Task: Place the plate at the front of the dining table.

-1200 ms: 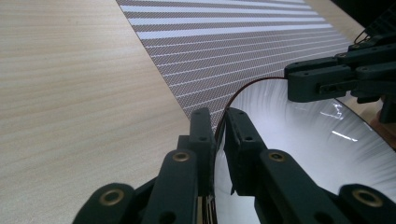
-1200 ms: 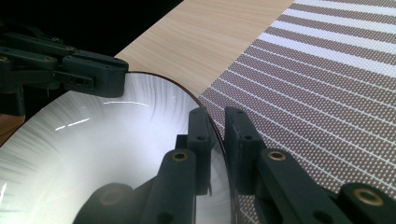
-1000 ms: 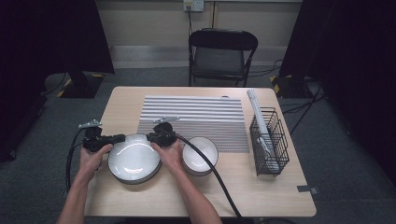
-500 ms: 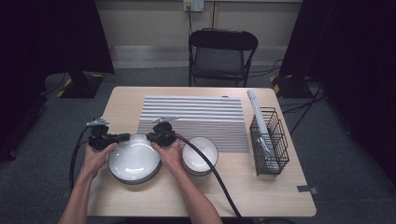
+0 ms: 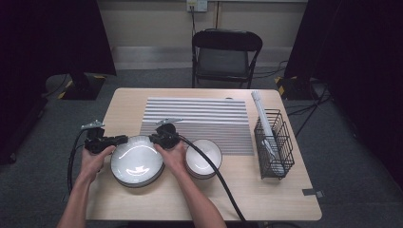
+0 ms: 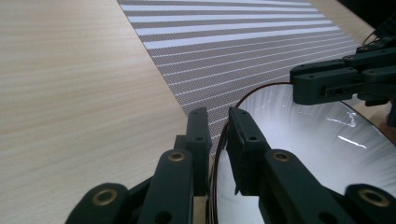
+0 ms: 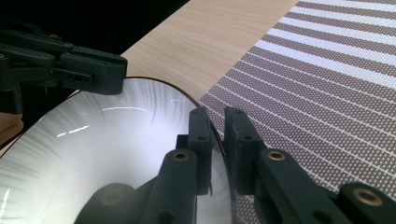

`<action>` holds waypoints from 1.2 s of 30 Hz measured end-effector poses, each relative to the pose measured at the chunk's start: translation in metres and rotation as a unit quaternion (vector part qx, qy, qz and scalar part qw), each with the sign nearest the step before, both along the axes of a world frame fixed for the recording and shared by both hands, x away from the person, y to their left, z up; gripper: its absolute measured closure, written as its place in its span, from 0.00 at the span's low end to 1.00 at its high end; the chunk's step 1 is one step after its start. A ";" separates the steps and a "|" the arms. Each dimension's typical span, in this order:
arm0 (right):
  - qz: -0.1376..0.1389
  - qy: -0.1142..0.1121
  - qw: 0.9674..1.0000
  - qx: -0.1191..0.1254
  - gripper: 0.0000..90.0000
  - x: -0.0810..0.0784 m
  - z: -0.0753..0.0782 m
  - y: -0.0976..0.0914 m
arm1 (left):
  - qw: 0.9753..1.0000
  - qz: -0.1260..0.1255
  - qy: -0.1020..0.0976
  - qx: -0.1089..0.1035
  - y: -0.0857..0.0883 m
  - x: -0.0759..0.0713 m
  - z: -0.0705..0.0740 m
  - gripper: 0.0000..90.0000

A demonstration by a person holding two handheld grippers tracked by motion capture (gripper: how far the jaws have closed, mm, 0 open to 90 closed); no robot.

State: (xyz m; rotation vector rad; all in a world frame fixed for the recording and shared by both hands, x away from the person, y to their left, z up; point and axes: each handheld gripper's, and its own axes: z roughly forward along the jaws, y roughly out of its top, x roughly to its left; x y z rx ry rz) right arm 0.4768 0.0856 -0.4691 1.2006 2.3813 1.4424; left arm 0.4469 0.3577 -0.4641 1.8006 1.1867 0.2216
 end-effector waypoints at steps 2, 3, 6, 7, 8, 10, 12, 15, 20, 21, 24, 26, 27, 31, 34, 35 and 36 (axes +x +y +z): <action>0.000 -0.001 1.000 0.001 0.92 0.000 0.000 0.000 | 1.000 -0.007 -0.002 0.006 -0.001 0.000 0.000 0.91; -0.001 -0.001 1.000 0.003 0.93 0.000 0.001 0.000 | 1.000 -0.007 -0.002 0.007 -0.002 0.000 0.001 0.92; -0.012 -0.015 1.000 0.020 1.00 0.003 0.013 -0.004 | 1.000 -0.016 0.003 0.014 -0.005 0.000 -0.001 0.93; -0.001 -0.013 1.000 -0.001 1.00 0.005 0.015 -0.002 | 1.000 -0.018 0.002 0.024 -0.007 0.000 0.000 0.93; 0.008 -0.003 1.000 -0.023 1.00 0.007 0.011 0.002 | 0.999 -0.018 0.002 0.032 -0.009 0.000 0.001 0.93; -0.002 -0.002 1.000 -0.020 1.00 0.006 0.008 0.003 | 0.999 -0.019 0.004 0.027 -0.008 0.000 0.000 0.93; -0.002 -0.008 1.000 -0.014 0.91 0.005 0.008 0.004 | 1.000 -0.022 0.005 0.020 -0.007 0.001 -0.001 0.93; 0.009 0.002 1.000 -0.012 0.96 0.004 0.007 0.005 | 1.000 -0.021 0.004 0.021 -0.007 0.000 -0.001 0.93; 0.006 -0.002 1.000 -0.012 0.96 0.001 0.005 0.005 | 1.000 -0.018 0.005 0.015 -0.006 0.000 -0.001 0.94; 0.005 0.003 1.000 -0.010 0.94 0.001 0.005 0.004 | 1.000 -0.019 0.005 0.016 -0.006 0.000 -0.002 0.94; 0.008 0.013 1.000 -0.024 0.88 0.000 -0.002 0.004 | 1.000 -0.021 0.010 0.009 -0.004 0.000 -0.003 0.94; 0.006 0.018 1.000 -0.011 0.88 -0.001 -0.005 0.003 | 1.000 -0.021 0.011 0.009 -0.005 0.000 -0.003 0.94; 0.007 0.017 1.000 -0.011 0.88 -0.001 -0.006 0.002 | 1.000 -0.020 0.010 0.010 -0.005 0.000 -0.003 0.94; 0.009 0.003 1.000 -0.014 0.89 -0.002 -0.005 0.003 | 1.000 -0.021 0.011 0.002 -0.004 0.000 -0.004 0.94; 0.007 -0.001 1.000 -0.016 0.90 -0.003 -0.003 0.003 | 1.000 -0.022 0.010 0.005 -0.004 0.000 -0.003 0.94; 0.005 0.001 1.000 -0.014 0.90 -0.003 -0.003 0.003 | 1.000 -0.023 0.011 0.005 -0.004 0.000 -0.003 0.94; 0.005 0.001 1.000 -0.014 0.90 -0.003 -0.003 0.003 | 1.000 -0.023 0.011 0.005 -0.004 0.000 -0.003 0.94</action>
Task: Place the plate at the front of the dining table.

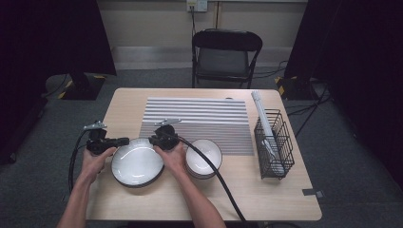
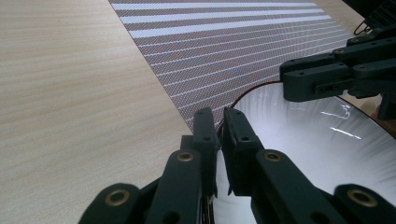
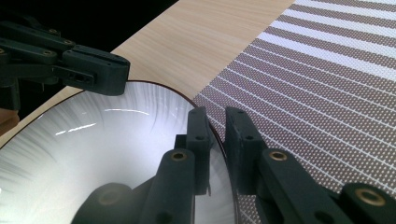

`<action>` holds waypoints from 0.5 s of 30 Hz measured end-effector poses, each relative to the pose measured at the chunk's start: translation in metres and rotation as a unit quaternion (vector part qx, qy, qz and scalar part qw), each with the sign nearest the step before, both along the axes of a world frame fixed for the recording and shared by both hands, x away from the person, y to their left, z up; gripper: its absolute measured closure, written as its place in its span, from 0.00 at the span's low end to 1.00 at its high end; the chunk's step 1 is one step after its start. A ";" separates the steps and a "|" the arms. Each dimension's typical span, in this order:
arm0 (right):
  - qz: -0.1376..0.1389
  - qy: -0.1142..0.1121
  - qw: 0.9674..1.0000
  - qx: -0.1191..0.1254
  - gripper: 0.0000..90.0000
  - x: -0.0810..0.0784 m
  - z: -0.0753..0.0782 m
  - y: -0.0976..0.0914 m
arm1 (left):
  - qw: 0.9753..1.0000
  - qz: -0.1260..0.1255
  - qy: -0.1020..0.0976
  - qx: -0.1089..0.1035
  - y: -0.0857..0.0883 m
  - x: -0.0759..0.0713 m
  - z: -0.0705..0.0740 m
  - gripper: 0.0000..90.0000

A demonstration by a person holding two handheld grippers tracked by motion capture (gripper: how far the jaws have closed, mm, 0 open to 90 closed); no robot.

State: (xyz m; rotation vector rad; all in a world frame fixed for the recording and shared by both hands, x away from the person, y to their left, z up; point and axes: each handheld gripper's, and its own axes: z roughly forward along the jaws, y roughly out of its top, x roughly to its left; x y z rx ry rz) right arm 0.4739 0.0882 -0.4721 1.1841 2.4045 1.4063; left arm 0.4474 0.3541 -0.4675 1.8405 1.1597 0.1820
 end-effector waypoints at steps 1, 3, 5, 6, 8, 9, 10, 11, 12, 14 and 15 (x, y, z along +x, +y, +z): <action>-0.003 0.000 1.000 0.002 0.90 0.000 0.000 0.000 | 1.000 0.000 0.000 0.000 0.000 0.000 0.000 0.94; -0.007 0.002 1.000 0.006 0.90 -0.001 0.000 0.000 | 1.000 0.000 0.001 0.000 0.000 0.000 0.000 0.94; -0.007 0.004 1.000 0.008 0.90 0.000 0.000 -0.001 | 1.000 -0.001 0.001 0.001 0.000 0.000 0.000 0.94; -0.010 0.005 1.000 0.011 0.91 0.000 0.000 -0.001 | 1.000 -0.001 0.002 0.001 0.000 0.000 0.000 0.94; -0.011 -0.001 1.000 0.015 0.95 0.000 0.003 -0.001 | 1.000 -0.001 0.002 0.000 0.000 0.000 0.000 0.94; -0.010 -0.003 1.000 0.018 0.98 0.000 0.005 -0.002 | 1.000 -0.001 0.002 0.001 0.000 0.000 0.000 0.94; -0.007 0.000 1.000 0.020 0.98 0.001 0.006 -0.002 | 1.000 -0.001 0.002 0.001 0.000 0.000 0.000 0.94; -0.006 0.006 1.000 0.019 0.97 0.002 0.006 -0.002 | 1.000 -0.001 0.003 0.001 0.000 0.000 0.000 0.94; -0.004 0.011 1.000 0.017 0.96 0.004 0.006 -0.003 | 1.000 -0.002 0.003 0.001 0.000 0.000 0.000 0.94; -0.004 0.010 1.000 0.012 0.94 0.003 0.005 -0.002 | 1.000 0.000 0.004 -0.001 0.000 0.000 0.000 0.94; -0.005 0.010 1.000 0.010 0.94 0.002 0.004 -0.001 | 1.000 -0.001 0.003 0.000 0.001 -0.001 0.000 0.94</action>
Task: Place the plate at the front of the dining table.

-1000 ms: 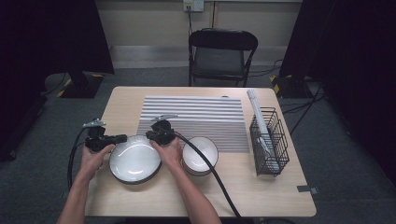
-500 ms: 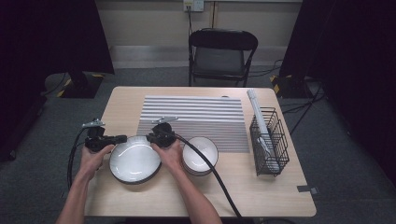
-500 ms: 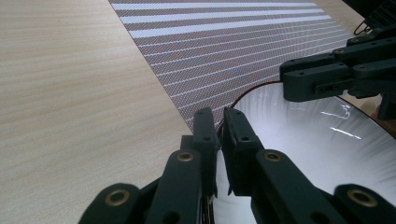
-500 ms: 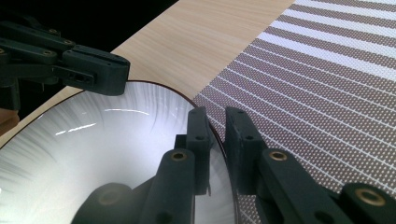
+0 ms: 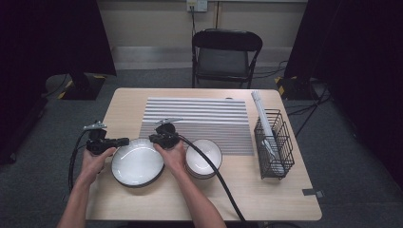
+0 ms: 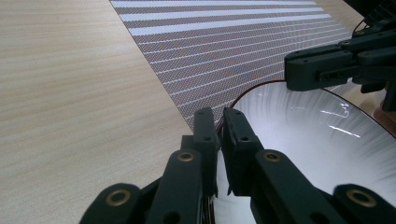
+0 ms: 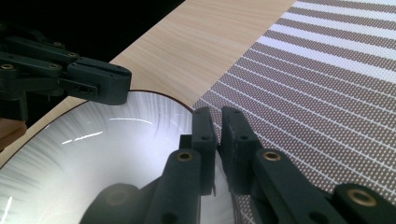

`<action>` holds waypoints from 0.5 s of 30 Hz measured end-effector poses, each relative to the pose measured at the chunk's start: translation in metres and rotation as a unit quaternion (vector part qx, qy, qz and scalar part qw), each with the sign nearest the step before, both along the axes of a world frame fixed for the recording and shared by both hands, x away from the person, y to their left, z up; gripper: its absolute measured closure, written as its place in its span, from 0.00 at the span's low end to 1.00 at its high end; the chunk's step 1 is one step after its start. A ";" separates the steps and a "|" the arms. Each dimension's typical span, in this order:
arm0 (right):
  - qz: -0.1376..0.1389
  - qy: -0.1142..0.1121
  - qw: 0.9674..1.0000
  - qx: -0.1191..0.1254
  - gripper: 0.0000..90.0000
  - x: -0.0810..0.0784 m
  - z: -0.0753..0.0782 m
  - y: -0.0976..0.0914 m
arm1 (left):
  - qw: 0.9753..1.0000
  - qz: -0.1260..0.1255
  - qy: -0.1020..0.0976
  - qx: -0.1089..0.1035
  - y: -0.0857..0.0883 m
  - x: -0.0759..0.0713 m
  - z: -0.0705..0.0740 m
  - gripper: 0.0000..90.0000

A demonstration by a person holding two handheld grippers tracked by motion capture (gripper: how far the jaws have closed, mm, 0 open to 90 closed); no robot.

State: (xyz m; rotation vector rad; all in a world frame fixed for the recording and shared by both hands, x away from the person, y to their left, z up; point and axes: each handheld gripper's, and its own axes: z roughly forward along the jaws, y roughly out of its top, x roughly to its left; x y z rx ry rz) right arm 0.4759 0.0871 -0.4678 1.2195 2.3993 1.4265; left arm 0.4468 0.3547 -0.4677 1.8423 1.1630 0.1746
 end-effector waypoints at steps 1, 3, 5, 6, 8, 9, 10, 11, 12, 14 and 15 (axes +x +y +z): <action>-0.002 -0.004 1.000 0.002 0.95 -0.001 -0.001 0.000 | 1.000 0.000 0.000 -0.001 0.000 0.000 0.000 0.94; -0.006 -0.009 1.000 0.003 0.95 -0.002 0.000 0.000 | 1.000 0.000 0.003 -0.004 0.001 0.000 0.000 0.94; -0.004 -0.001 1.000 0.006 0.96 -0.001 0.000 -0.001 | 1.000 -0.001 0.002 -0.005 0.001 0.000 -0.001 0.94; -0.005 0.003 1.000 0.009 0.96 -0.001 0.000 -0.002 | 1.000 0.001 0.004 -0.008 0.001 0.000 -0.001 0.94; -0.003 0.008 1.000 0.006 0.97 -0.001 -0.002 -0.001 | 1.000 -0.002 0.003 -0.009 0.001 0.000 -0.001 0.92; -0.003 0.008 1.000 0.006 0.97 -0.001 -0.002 -0.001 | 1.000 -0.002 0.003 -0.009 0.001 0.000 -0.001 0.92; -0.007 0.006 1.000 0.008 0.97 -0.003 -0.002 -0.001 | 1.000 0.000 0.004 -0.009 0.001 0.000 0.000 0.92; -0.007 0.006 1.000 0.008 0.97 -0.003 -0.002 -0.001 | 1.000 0.001 0.005 -0.011 0.001 0.000 -0.001 0.92; -0.007 0.016 1.000 0.016 0.97 -0.001 -0.003 -0.003 | 1.000 0.001 0.004 -0.010 0.001 0.000 -0.001 0.93; -0.007 0.017 1.000 0.017 0.97 -0.002 -0.003 -0.003 | 1.000 -0.001 0.003 -0.010 0.001 0.000 -0.001 0.93; -0.007 0.017 1.000 0.017 0.97 -0.002 -0.003 -0.003 | 1.000 0.001 0.003 -0.012 0.001 0.000 -0.001 0.93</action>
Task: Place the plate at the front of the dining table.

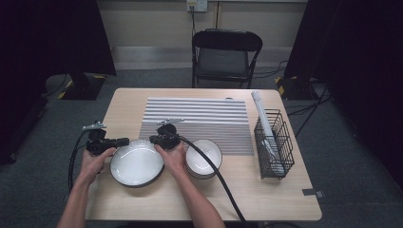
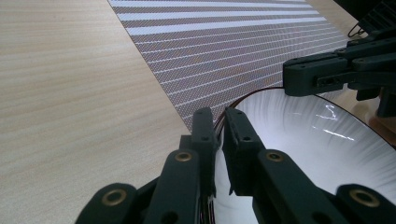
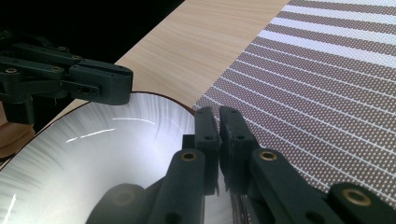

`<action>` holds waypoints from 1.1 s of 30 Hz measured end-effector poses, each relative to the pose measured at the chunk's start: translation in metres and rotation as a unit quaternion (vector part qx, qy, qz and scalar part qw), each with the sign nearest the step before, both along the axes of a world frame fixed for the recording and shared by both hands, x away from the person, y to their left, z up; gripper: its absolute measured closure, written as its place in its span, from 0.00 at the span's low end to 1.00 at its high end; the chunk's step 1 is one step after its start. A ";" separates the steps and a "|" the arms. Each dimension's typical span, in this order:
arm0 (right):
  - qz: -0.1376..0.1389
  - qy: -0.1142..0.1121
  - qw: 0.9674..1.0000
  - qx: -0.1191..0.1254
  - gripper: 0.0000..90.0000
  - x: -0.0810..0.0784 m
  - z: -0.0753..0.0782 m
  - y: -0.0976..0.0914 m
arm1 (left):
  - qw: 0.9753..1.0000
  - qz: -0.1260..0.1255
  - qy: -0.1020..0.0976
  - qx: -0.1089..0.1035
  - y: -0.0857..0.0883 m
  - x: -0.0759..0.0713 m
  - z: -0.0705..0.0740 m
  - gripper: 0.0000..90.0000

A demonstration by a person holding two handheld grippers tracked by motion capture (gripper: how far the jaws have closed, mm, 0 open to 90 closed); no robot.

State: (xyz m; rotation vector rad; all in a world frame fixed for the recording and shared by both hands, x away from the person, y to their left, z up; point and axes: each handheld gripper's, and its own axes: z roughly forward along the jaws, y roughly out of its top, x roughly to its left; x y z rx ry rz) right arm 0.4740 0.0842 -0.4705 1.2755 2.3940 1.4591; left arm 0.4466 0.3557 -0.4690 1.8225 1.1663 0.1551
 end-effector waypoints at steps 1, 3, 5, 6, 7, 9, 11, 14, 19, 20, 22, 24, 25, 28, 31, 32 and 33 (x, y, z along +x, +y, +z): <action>0.000 -0.001 1.000 -0.001 0.97 0.000 0.000 0.000 | 1.000 -0.001 -0.002 -0.004 0.000 0.000 -0.001 0.93; 0.003 0.006 1.000 0.003 0.97 0.000 -0.001 0.000 | 1.000 0.002 -0.003 -0.001 -0.001 0.000 -0.001 0.91; 0.005 0.006 1.000 0.003 0.97 -0.001 -0.002 0.001 | 1.000 0.003 -0.003 0.001 -0.001 0.000 -0.001 0.92; 0.003 0.007 1.000 0.007 0.97 -0.001 -0.002 0.001 | 1.000 0.002 -0.002 0.000 0.000 0.000 -0.001 0.92; 0.003 0.012 1.000 0.014 0.97 -0.001 -0.004 0.002 | 1.000 -0.001 -0.001 0.002 0.000 0.000 -0.001 0.90; 0.005 0.011 1.000 0.015 0.97 -0.002 -0.005 0.003 | 1.000 -0.002 0.003 0.014 -0.001 0.000 -0.002 0.89; 0.008 0.011 1.000 0.017 0.97 -0.003 -0.007 0.004 | 1.000 -0.003 0.010 0.016 -0.001 0.001 -0.002 0.87; 0.014 0.006 1.000 0.016 0.96 -0.002 -0.006 0.004 | 1.000 -0.006 0.010 0.012 0.001 0.000 -0.002 0.89; 0.017 0.004 1.000 0.010 0.94 -0.002 -0.006 0.003 | 1.000 -0.005 0.009 0.013 0.001 0.000 -0.001 0.90; 0.017 0.004 1.000 0.010 0.94 -0.002 -0.006 0.003 | 1.000 -0.005 0.009 0.013 0.001 0.000 -0.001 0.90; 0.016 0.002 1.000 0.010 0.94 -0.002 -0.006 0.004 | 1.000 -0.005 0.008 0.013 0.001 0.000 -0.001 0.90; 0.018 0.001 1.000 0.006 0.91 -0.004 -0.006 0.004 | 1.000 -0.006 0.007 0.013 0.001 0.000 -0.001 0.90; 0.018 0.000 1.000 0.004 0.91 -0.004 -0.005 0.004 | 1.000 -0.005 0.007 0.015 0.001 0.000 0.000 0.90; 0.018 -0.001 1.000 0.001 0.90 -0.006 -0.005 0.004 | 1.000 -0.005 0.006 0.015 0.001 -0.001 0.000 0.90; 0.018 -0.001 1.000 -0.004 0.91 -0.006 -0.005 0.004 | 1.000 -0.005 0.006 0.016 0.001 -0.001 0.000 0.90; 0.018 -0.001 1.000 -0.004 0.91 -0.006 -0.005 0.004 | 1.000 -0.006 0.006 0.015 0.001 0.000 0.000 0.90; 0.020 0.000 1.000 -0.005 0.91 -0.007 -0.006 0.003 | 1.000 -0.006 0.006 0.015 0.001 -0.001 0.000 0.90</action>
